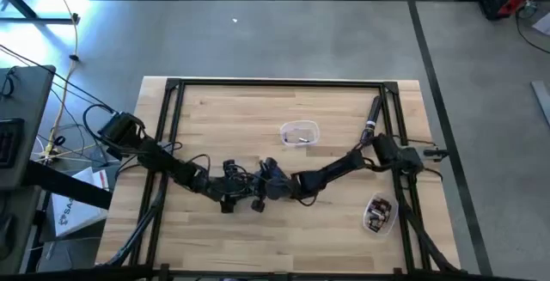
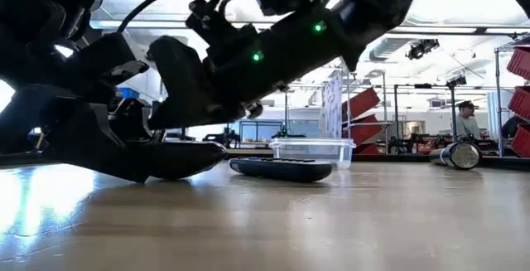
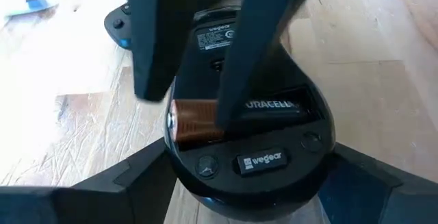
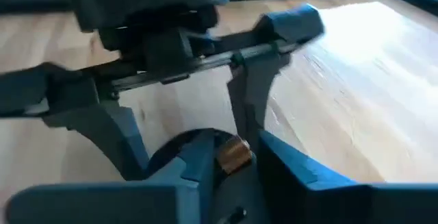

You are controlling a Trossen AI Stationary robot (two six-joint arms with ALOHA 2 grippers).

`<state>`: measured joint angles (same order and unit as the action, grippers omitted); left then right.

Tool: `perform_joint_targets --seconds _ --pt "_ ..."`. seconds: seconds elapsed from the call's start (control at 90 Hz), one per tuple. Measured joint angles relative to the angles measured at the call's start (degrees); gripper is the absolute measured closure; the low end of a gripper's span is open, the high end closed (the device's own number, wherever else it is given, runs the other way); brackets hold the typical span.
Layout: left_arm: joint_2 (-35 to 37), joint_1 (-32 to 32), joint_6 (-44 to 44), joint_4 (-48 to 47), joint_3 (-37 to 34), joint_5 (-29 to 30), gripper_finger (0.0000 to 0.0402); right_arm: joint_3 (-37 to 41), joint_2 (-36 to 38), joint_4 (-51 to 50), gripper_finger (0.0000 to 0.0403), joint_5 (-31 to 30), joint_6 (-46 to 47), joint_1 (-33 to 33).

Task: Insert battery
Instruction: Insert the black battery into the computer mouse

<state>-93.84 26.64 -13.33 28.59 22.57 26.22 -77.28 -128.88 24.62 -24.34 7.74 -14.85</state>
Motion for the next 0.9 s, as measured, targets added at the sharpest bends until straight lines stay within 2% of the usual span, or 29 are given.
perform_joint_targets --seconds 0.144,0.222,0.389,0.578,0.9 --pt "0.00 -0.03 -0.01 -0.03 0.00 0.04 0.0124 -0.02 1.33 -2.15 0.0386 5.09 -3.83 1.18" --pt "0.00 -0.08 -0.08 -0.06 0.00 0.28 0.0124 -0.02 3.07 -4.70 0.0394 5.73 -6.51 1.50" --pt "0.00 -1.23 -0.10 -0.13 0.00 0.72 0.0124 -0.02 5.92 -9.67 0.0398 7.25 -11.78 2.89" --pt "0.00 -3.31 -0.10 -0.41 0.00 0.86 0.0124 -0.02 5.95 -12.83 0.0398 13.69 -13.79 5.62" --pt "0.13 -5.67 0.56 -2.43 0.09 0.78 0.0124 -0.02 7.45 -16.87 0.0398 13.08 -15.61 7.40"
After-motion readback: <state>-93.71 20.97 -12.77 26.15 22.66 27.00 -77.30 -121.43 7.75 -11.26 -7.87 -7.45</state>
